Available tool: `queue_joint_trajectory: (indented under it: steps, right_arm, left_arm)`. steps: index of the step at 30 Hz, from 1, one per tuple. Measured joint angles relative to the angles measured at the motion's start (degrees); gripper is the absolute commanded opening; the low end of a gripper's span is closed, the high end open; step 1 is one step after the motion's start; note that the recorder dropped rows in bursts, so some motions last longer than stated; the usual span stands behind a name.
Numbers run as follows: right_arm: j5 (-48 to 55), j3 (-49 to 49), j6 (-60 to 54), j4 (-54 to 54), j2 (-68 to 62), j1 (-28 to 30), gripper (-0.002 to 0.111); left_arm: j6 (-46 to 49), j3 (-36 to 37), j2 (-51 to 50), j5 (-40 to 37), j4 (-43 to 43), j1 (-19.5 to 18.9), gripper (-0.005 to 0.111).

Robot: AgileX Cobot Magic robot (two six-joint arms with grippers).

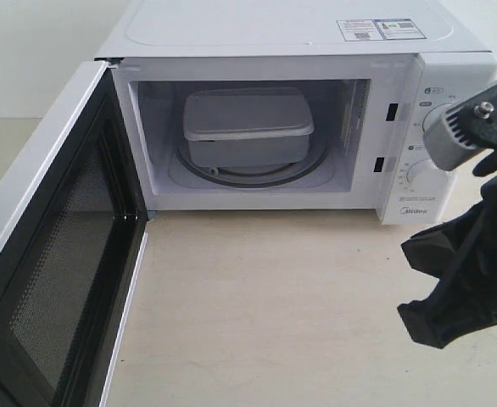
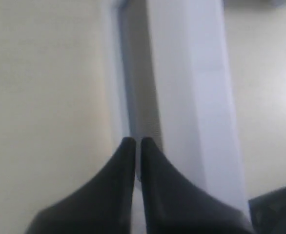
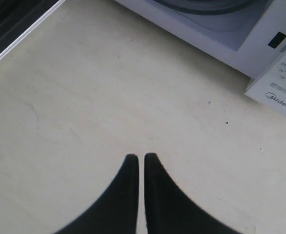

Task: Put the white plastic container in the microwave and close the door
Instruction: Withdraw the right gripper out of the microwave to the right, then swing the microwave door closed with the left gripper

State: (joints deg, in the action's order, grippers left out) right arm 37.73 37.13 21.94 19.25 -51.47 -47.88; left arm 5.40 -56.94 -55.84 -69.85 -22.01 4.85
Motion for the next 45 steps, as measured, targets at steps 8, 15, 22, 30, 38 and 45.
queue_joint_trajectory:
  steps: [8,15,22,30,38,45]
  right_arm:
    - [0.5,4.4,10.2,9.5,0.0,0.0,0.0]
    - [6.9,13.6,11.5,15.7,0.0,0.0,0.0]
    - [11.6,19.7,11.5,19.4,0.4,0.0,0.0]
    - [13.5,22.7,11.6,18.4,4.1,0.0,0.0]
    - [15.6,22.8,11.7,15.6,6.4,0.0,0.0]
    - [15.5,20.4,12.6,14.5,6.7,0.0,0.0]
  left_arm:
    - [8.3,5.3,-8.7,0.0,-6.9,0.0,0.004]
    - [10.3,6.8,-12.3,0.1,-12.1,6.3,0.004]
    - [11.6,6.8,-16.8,8.0,-17.0,17.3,0.004]
    - [23.0,2.6,-24.9,16.7,-27.4,22.8,0.004]
    - [26.7,-15.1,-31.7,23.6,-29.1,23.0,0.004]
    - [25.1,-24.0,-30.6,18.1,-22.2,23.0,0.004]
